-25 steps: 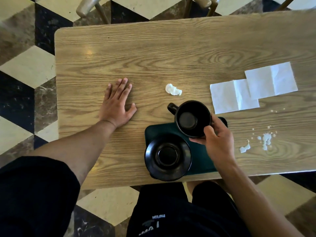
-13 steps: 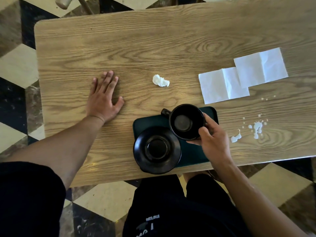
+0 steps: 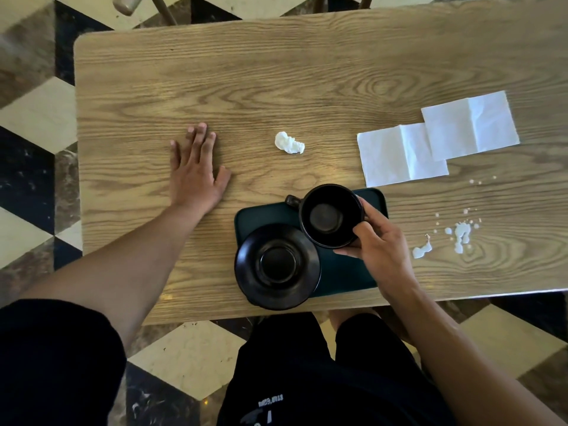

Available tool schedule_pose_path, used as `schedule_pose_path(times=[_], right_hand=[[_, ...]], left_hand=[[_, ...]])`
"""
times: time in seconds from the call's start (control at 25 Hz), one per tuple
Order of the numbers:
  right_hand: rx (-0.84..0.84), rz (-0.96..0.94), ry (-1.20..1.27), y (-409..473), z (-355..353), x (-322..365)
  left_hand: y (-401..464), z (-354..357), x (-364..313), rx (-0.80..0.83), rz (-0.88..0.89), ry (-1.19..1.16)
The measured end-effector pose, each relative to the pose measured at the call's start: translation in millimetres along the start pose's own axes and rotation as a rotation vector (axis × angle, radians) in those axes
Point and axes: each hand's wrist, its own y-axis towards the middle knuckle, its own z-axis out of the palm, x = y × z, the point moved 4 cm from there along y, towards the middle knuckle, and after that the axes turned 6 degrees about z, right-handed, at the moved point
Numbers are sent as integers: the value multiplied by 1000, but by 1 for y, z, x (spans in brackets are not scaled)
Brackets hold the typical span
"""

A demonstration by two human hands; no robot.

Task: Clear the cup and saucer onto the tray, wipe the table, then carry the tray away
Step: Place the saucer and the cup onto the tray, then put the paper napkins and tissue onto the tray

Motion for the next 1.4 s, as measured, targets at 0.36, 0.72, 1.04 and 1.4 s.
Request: schedule_pose_path(times=[0.36,0.72,1.04,1.4], right_hand=[[78,46,13,7,-8,-4],[6,63,10,17,-19,-8],[-194,13,-140,40,-47,25],[-588,-114,-551,89,-76,53]], left_hand=[[-11,9,-25,-91,-122,2],[-14,13,-24,-116,-39,-4],[-13,13,-20,-187,-66,-57],[-13,14,-19,-228,-59,-53]])
